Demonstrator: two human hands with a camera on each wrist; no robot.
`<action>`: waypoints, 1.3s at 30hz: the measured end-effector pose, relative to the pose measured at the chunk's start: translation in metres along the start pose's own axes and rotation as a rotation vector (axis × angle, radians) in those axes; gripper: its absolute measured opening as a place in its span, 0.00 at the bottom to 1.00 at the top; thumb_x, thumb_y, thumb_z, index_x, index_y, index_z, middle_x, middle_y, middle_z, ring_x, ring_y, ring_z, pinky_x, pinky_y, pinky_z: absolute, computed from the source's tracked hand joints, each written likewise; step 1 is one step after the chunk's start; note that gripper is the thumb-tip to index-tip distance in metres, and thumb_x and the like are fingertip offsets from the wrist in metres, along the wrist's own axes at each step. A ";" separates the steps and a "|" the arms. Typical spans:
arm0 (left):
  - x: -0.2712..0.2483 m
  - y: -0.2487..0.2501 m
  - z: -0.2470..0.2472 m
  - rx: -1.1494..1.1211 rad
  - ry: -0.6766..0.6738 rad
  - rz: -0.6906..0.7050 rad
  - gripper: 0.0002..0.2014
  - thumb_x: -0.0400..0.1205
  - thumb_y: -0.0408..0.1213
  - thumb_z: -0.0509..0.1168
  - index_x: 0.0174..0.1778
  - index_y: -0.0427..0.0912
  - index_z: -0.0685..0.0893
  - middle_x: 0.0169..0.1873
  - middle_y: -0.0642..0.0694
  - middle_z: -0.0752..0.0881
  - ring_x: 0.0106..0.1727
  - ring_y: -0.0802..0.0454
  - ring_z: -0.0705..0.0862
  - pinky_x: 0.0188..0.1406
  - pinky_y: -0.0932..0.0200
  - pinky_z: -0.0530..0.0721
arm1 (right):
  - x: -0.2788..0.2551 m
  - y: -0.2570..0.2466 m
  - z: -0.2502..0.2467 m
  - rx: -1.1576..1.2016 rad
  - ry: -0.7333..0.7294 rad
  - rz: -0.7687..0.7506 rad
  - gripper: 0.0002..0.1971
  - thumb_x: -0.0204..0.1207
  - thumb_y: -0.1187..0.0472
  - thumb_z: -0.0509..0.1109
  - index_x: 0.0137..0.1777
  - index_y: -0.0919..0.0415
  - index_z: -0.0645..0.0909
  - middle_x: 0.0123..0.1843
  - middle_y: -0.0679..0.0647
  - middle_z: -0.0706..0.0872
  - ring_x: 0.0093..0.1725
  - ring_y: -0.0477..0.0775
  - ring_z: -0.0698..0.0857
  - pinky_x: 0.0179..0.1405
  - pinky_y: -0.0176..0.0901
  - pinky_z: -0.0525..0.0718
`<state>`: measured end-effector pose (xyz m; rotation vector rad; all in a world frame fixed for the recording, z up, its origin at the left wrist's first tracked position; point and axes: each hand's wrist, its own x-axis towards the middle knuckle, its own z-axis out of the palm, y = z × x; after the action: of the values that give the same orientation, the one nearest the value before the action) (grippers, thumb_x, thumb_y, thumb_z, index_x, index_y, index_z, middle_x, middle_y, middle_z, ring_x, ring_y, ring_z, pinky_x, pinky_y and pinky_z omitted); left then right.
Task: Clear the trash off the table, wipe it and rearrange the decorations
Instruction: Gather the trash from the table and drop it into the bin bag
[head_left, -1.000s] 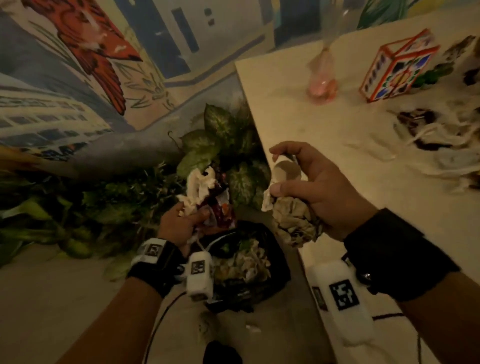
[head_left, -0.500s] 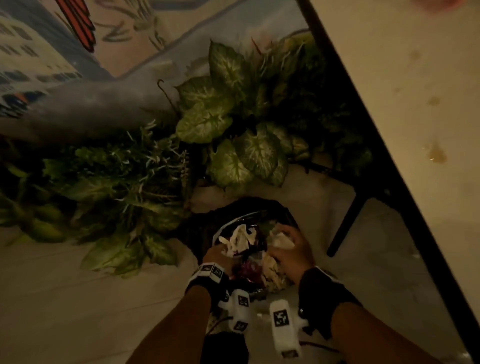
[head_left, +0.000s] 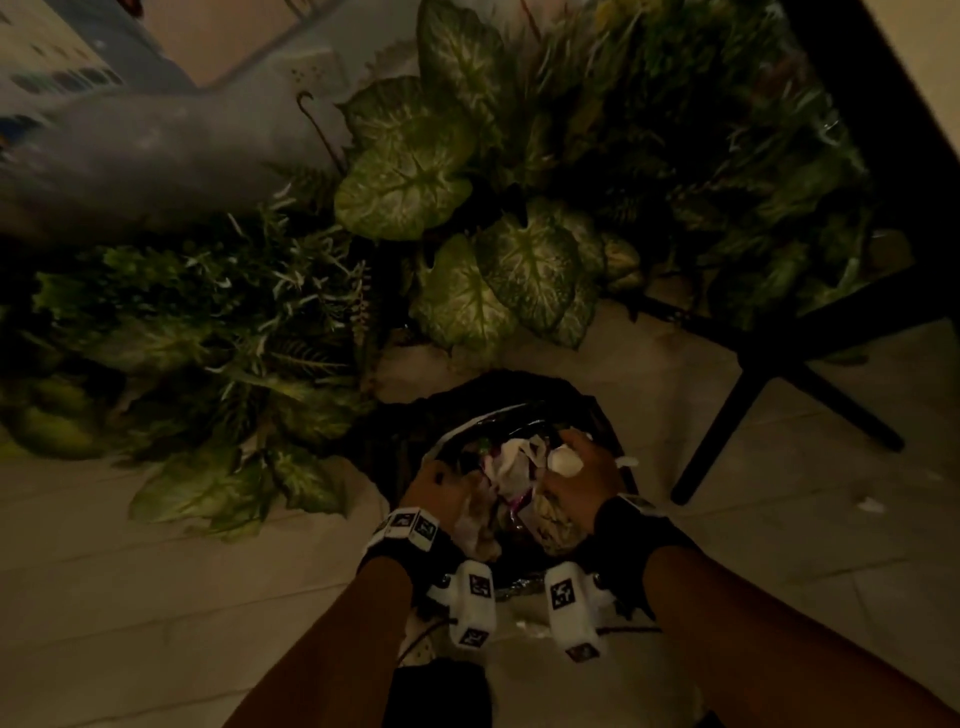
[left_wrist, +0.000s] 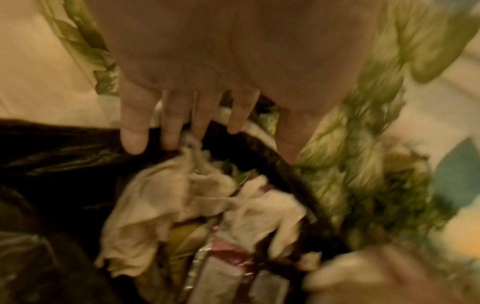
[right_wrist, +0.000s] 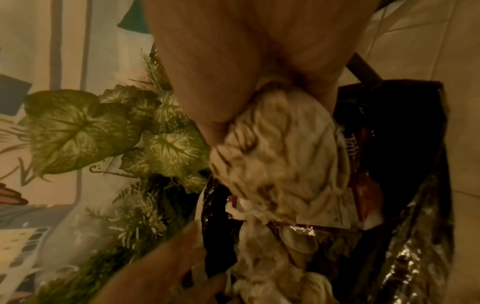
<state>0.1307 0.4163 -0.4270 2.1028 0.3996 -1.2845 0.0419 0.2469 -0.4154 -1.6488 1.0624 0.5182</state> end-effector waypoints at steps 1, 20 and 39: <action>-0.006 0.002 -0.005 -0.075 0.002 -0.030 0.29 0.76 0.53 0.69 0.69 0.44 0.73 0.64 0.46 0.79 0.63 0.37 0.80 0.61 0.45 0.81 | -0.001 -0.002 0.001 0.005 -0.009 0.016 0.35 0.76 0.53 0.70 0.81 0.48 0.59 0.83 0.55 0.57 0.80 0.61 0.63 0.75 0.49 0.69; -0.204 0.124 -0.072 -0.291 0.181 0.175 0.07 0.82 0.30 0.63 0.38 0.39 0.83 0.43 0.39 0.85 0.45 0.43 0.84 0.39 0.52 0.83 | -0.226 -0.107 -0.091 0.130 -0.201 -0.174 0.10 0.75 0.48 0.67 0.55 0.44 0.79 0.53 0.43 0.82 0.55 0.51 0.83 0.56 0.47 0.84; -0.435 0.252 0.030 -0.157 0.265 0.754 0.04 0.80 0.30 0.67 0.40 0.38 0.86 0.39 0.35 0.87 0.47 0.35 0.86 0.53 0.37 0.85 | -0.394 -0.047 -0.432 -0.088 -0.054 -0.430 0.06 0.75 0.57 0.72 0.51 0.54 0.84 0.45 0.51 0.89 0.38 0.50 0.88 0.32 0.44 0.86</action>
<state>0.0416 0.2355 0.0346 1.9924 -0.1813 -0.5228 -0.1931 0.0027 0.0631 -1.8642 0.6248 0.3245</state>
